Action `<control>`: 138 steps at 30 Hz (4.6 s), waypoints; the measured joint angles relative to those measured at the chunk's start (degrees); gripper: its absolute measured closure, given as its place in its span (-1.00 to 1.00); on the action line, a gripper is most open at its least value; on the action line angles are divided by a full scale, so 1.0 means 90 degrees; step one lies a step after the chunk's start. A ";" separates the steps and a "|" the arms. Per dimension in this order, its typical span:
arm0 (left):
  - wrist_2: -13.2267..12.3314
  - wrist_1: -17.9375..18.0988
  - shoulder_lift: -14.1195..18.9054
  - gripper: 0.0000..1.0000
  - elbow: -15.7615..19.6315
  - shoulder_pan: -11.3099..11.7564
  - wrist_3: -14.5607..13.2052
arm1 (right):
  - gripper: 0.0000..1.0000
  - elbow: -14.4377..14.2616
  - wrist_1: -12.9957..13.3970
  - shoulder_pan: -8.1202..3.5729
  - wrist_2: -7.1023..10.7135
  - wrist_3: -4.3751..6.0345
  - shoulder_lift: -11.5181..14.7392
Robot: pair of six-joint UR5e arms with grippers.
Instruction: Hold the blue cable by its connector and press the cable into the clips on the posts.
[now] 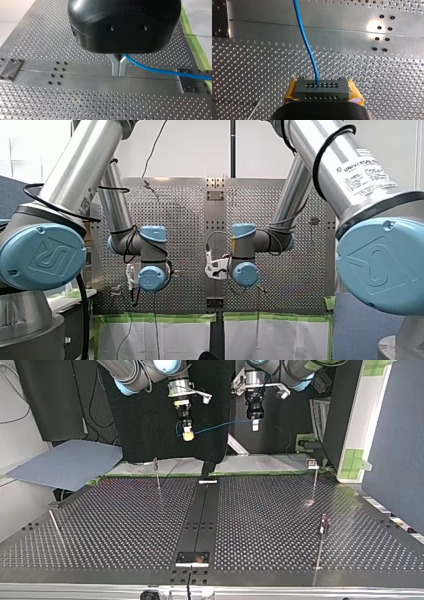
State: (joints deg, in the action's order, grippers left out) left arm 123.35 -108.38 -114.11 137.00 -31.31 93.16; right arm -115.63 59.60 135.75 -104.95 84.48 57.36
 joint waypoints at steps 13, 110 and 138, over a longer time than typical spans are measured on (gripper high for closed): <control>0.0000 0.0000 0.0000 1.00 0.0000 0.0000 0.0000 | 1.00 0.0000 0.0000 0.0000 0.0000 0.0000 0.0000; 0.0000 0.0000 0.0000 1.00 0.0000 0.0000 0.0000 | 1.00 0.0000 0.0000 0.0000 0.0000 0.0000 0.0000; -0.0029 0.0000 -0.0535 1.00 0.0088 0.0039 0.0010 | 1.00 -0.0010 0.0000 0.0000 0.0058 0.0000 0.0000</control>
State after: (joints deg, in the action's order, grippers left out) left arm 123.09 -108.38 -118.93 137.79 -30.96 93.25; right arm -115.72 59.60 135.75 -104.42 84.48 57.36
